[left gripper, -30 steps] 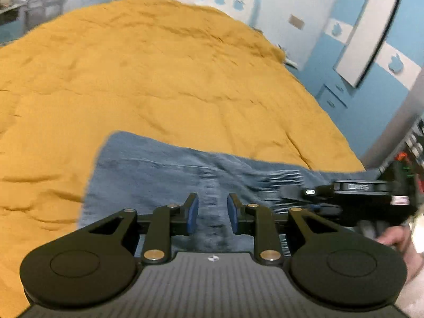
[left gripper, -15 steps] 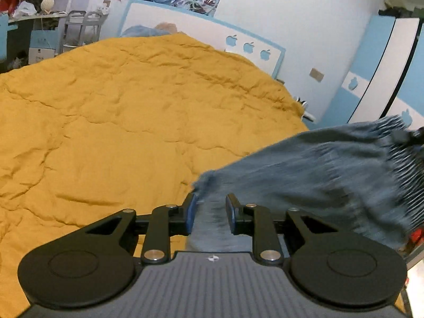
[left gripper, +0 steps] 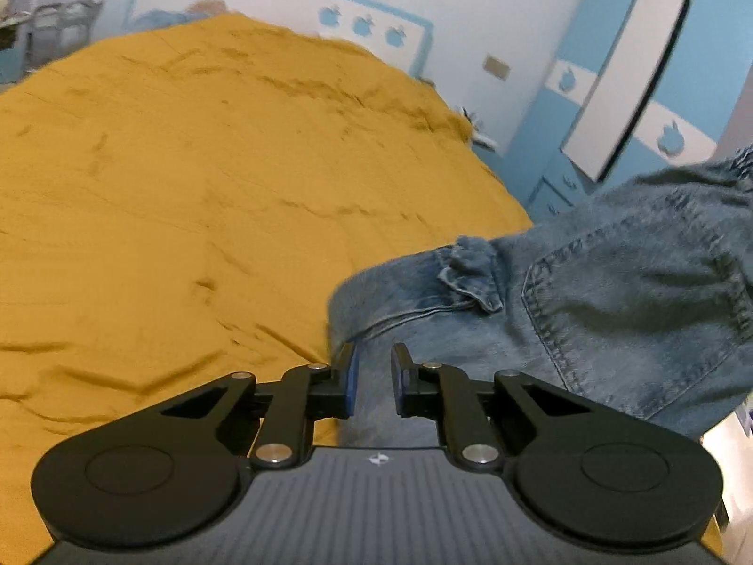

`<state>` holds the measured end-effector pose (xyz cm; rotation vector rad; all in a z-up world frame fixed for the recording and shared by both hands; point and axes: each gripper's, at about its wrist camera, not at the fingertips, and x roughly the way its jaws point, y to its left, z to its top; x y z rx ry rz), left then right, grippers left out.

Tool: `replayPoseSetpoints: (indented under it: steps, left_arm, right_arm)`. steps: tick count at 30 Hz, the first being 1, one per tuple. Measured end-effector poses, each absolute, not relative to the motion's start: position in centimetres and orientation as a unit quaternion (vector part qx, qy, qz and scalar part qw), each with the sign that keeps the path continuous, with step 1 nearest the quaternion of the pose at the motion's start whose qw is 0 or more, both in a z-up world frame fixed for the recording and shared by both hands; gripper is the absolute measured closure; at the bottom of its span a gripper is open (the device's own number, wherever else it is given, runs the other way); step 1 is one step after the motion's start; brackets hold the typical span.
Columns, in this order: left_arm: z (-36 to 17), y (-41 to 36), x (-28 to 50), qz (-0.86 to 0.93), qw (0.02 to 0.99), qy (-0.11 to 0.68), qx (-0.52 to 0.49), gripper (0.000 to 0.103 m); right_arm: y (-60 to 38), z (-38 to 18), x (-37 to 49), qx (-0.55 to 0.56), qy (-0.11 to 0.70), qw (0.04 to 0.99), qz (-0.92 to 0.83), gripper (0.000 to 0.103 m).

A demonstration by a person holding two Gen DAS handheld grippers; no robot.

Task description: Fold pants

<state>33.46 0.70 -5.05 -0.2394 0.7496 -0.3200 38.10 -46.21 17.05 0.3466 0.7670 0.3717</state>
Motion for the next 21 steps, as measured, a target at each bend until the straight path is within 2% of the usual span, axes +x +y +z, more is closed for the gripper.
replayPoseSetpoints:
  steps: [6,12,16,21]
  left_arm:
    - [-9.2,-2.9,35.7,-0.163,0.894,0.409,-0.086,0.089]
    - [-12.3,-4.9,36.6,-0.157,0.879,0.446,-0.051,0.094]
    - [-12.5,-4.5,37.0,-0.158,0.873,0.459,-0.056,0.096]
    - [-10.8,-3.6,37.8,-0.173,0.875,0.443,-0.094,0.096]
  right_arm:
    - [-54.2,7.2,40.1,0.208,0.417,0.878,0.109,0.089]
    - [-57.7,-0.7,42.2,0.230,0.431,0.869,0.077,0.089]
    - [-58.0,-2.5,43.4,0.220,0.447,0.865,0.060,0.089]
    - [-57.1,0.6,41.8,0.195,0.412,0.883,0.111,0.089]
